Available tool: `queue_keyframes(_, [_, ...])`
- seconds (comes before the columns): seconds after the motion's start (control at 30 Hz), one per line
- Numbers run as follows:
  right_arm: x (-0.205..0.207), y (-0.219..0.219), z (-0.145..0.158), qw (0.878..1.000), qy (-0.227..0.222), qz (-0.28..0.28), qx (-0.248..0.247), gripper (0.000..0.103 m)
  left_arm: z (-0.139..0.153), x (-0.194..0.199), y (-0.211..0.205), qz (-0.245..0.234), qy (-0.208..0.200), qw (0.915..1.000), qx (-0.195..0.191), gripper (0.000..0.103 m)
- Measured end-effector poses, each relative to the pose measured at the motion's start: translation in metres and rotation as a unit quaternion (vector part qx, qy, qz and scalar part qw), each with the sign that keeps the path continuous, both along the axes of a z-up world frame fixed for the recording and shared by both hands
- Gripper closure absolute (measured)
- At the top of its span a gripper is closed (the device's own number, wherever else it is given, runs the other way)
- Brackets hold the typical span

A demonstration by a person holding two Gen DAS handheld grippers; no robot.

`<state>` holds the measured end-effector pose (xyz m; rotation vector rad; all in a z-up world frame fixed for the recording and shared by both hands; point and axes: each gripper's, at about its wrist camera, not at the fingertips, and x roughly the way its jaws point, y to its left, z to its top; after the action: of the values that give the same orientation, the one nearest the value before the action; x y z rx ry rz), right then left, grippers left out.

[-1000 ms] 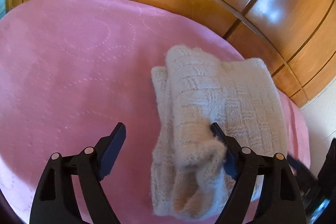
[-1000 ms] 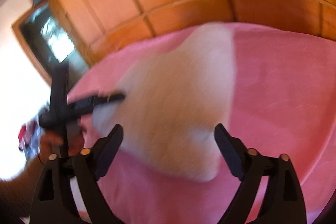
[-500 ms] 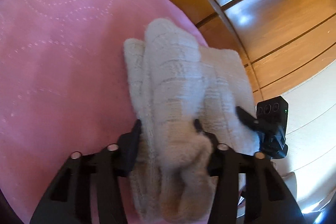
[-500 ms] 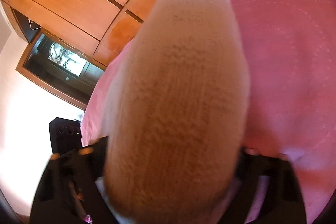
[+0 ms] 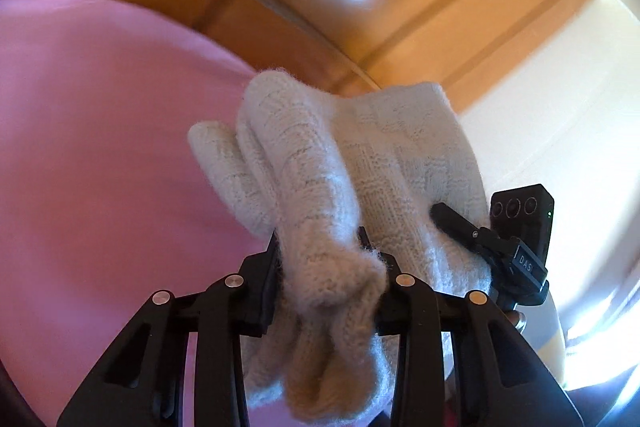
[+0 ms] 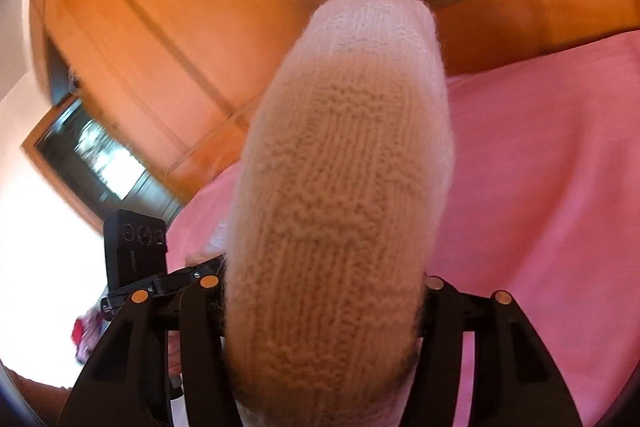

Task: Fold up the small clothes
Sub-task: 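Lower the folded sweater onto the bedspread and open both grippers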

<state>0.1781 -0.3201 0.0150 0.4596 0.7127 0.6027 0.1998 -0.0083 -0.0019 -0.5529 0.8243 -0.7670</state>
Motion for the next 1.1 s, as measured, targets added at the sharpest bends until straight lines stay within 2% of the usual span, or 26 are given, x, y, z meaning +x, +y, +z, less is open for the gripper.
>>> queue_keyframes(0.1, [-0.009, -0.061, -0.006, 0.998, 0.005, -0.069, -0.004, 0.049, 0.004, 0.018, -0.073, -0.041, -0.001, 0.9988, 0.025, 0.069])
queue_keyframes(0.2, [-0.017, -0.11, -0.031, 0.99, 0.036, -0.132, -0.032, 0.044, -0.009, 0.034, -0.144, -0.079, 0.012, 0.9928, 0.089, 0.069])
queue_keyframes(0.23, [-0.017, -0.121, -0.044, 0.986, 0.055, -0.152, -0.048, 0.043, -0.019, 0.037, -0.161, -0.085, 0.024, 0.9896, 0.114, 0.071])
queue_keyframes(0.27, [-0.017, -0.134, -0.064, 0.979, 0.086, -0.173, -0.065, 0.039, -0.033, 0.042, -0.181, -0.088, 0.029, 0.9822, 0.163, 0.071])
queue_keyframes(0.3, [-0.017, -0.144, -0.082, 0.976, 0.107, -0.18, -0.059, 0.037, -0.042, 0.044, -0.189, -0.087, 0.031, 0.98, 0.177, 0.069])
queue_keyframes(0.33, [-0.021, -0.155, -0.097, 0.975, 0.111, -0.192, -0.03, 0.031, -0.048, 0.044, -0.192, -0.078, 0.037, 0.9822, 0.167, 0.064])
queue_keyframes(0.37, [-0.024, -0.16, -0.101, 0.973, 0.107, -0.203, -0.02, 0.02, -0.049, 0.043, -0.191, -0.074, 0.038, 0.983, 0.164, 0.063])
queue_keyframes(0.4, [-0.028, -0.161, -0.1, 0.971, 0.101, -0.216, -0.021, 0.012, -0.047, 0.042, -0.192, -0.07, 0.035, 0.9829, 0.167, 0.063])
queue_keyframes(0.43, [-0.03, -0.161, -0.096, 0.969, 0.094, -0.228, -0.031, 0.011, -0.044, 0.04, -0.192, -0.066, 0.033, 0.9825, 0.171, 0.063])
queue_keyframes(0.5, [-0.03, -0.159, -0.085, 0.964, 0.079, -0.246, -0.065, 0.011, -0.033, 0.03, -0.185, -0.045, 0.024, 0.9821, 0.181, 0.057])
queue_keyframes(0.53, [-0.035, -0.152, -0.072, 0.958, 0.056, -0.263, -0.096, 0.012, -0.034, 0.027, -0.184, -0.035, 0.018, 0.9819, 0.185, 0.052])
queue_keyframes(0.63, [-0.049, -0.125, -0.04, 0.951, 0.008, -0.278, -0.136, 0.035, -0.022, 0.003, -0.175, 0.001, -0.008, 0.982, 0.189, 0.052])
queue_keyframes(0.67, [-0.053, -0.114, -0.032, 0.951, -0.004, -0.273, -0.147, 0.048, -0.025, 0.002, -0.175, 0.006, -0.012, 0.9797, 0.2, 0.052])
queue_keyframes(0.73, [-0.059, -0.094, -0.029, 0.95, -0.016, -0.264, -0.168, 0.056, -0.036, -0.004, -0.175, 0.013, -0.015, 0.9725, 0.232, 0.051])
queue_keyframes(0.8, [-0.064, -0.079, -0.042, 0.949, -0.005, -0.247, -0.194, 0.056, -0.046, -0.012, -0.166, 0.02, -0.004, 0.9729, 0.23, 0.051])
queue_keyframes(0.83, [-0.062, -0.067, -0.055, 0.941, 0.005, -0.247, -0.232, 0.056, -0.051, -0.015, -0.164, 0.029, -0.004, 0.9727, 0.23, 0.049])
queue_keyframes(0.9, [-0.065, -0.063, -0.07, 0.926, 0.004, -0.258, -0.275, 0.055, -0.05, -0.02, -0.16, 0.037, -0.008, 0.9722, 0.231, 0.048])
queue_keyframes(0.97, [-0.067, -0.062, -0.065, 0.92, 0.0, -0.267, -0.286, 0.052, -0.04, -0.026, -0.16, 0.047, -0.016, 0.9699, 0.238, 0.047])
queue_keyframes(1.03, [-0.069, -0.062, -0.059, 0.924, 0.002, -0.27, -0.27, 0.037, -0.029, -0.031, -0.156, 0.064, -0.032, 0.9649, 0.252, 0.037])
queue_keyframes(1.07, [-0.072, -0.063, -0.056, 0.928, 0.007, -0.271, -0.256, 0.031, -0.024, -0.035, -0.154, 0.071, -0.039, 0.9638, 0.254, 0.036])
queue_keyframes(1.1, [-0.076, -0.061, -0.053, 0.928, 0.007, -0.275, -0.251, 0.029, -0.02, -0.038, -0.152, 0.076, -0.044, 0.963, 0.255, 0.036])
